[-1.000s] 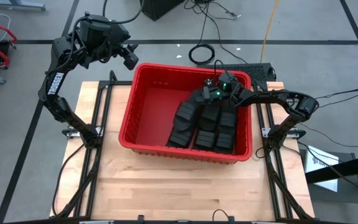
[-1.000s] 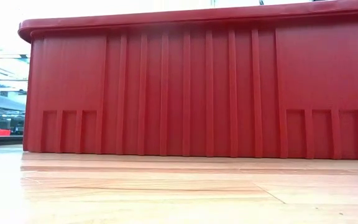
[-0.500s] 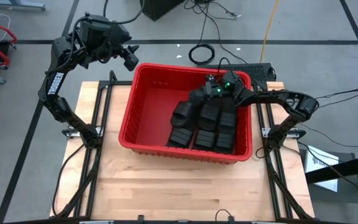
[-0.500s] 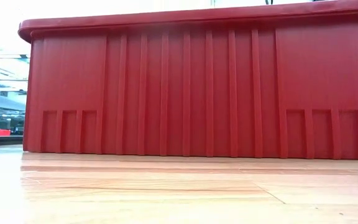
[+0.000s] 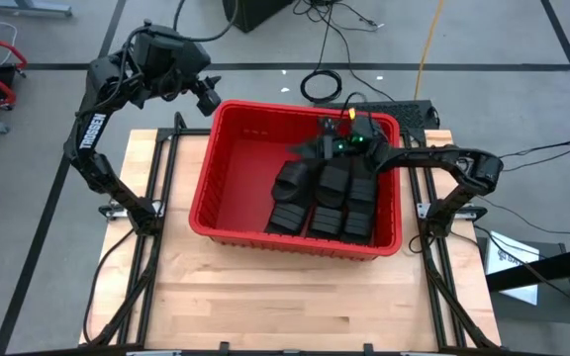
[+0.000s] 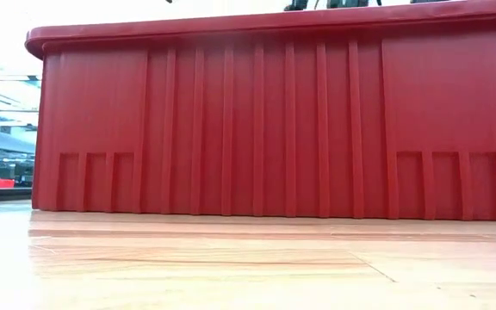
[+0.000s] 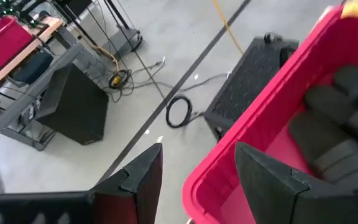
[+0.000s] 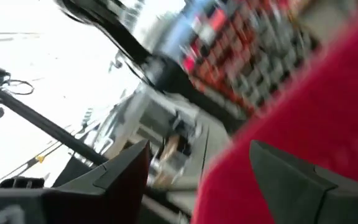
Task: Pick and place slides into bin
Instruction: Return to Home Position
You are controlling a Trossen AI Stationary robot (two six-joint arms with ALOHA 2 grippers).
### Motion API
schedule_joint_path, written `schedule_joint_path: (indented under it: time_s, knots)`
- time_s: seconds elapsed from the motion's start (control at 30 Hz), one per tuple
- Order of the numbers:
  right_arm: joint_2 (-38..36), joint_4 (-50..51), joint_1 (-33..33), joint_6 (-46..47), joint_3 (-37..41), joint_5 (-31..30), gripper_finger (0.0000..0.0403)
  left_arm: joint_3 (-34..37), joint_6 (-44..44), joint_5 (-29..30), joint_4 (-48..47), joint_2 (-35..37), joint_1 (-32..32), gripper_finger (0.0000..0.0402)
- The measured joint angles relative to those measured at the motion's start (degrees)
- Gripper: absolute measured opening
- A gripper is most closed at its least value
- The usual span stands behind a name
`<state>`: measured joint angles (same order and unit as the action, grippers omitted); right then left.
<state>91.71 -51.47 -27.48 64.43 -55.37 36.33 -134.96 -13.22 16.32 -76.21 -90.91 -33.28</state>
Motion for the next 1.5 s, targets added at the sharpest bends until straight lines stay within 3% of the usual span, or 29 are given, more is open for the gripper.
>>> schedule_joint_path:
  time_s: [0.3, 0.47, 0.7, 0.97, 1.13, 1.3, 1.5]
  knots:
    - [0.03, -0.64, 0.77, -13.72, -17.31, -7.27, 0.0265, 0.0, -4.7, -8.87, 1.78, 0.82, -1.21, 0.0198]
    - [-0.04, 8.09, 1.64, -20.98, -26.6, -8.33, 0.0265, -0.02, -6.12, -11.41, 2.64, 1.97, -1.24, 0.0198]
    - [0.03, 22.9, 5.41, -33.25, -35.99, -14.46, 0.0265, -0.02, -5.11, -18.04, 6.86, 5.14, -1.78, 0.0198]
    - [-0.76, 23.69, 10.56, -37.61, -36.94, -21.76, 0.0265, -0.02, 0.73, -26.91, 11.63, 8.54, -1.85, 0.0198]
    - [-2.96, 26.5, 14.22, -40.28, -36.94, -25.84, 0.0265, -0.02, 3.09, -28.5, 11.33, 10.58, -1.85, 0.0198]
    - [-5.84, 30.16, 17.48, -41.46, -36.94, -26.09, 0.0265, -0.02, 7.62, -30.03, 11.35, 12.97, -1.85, 0.0198]
    - [-10.43, 32.19, 21.35, -42.58, -36.92, -27.71, 0.0265, -0.02, 14.41, -36.68, 13.52, 14.62, -1.85, 0.0198]
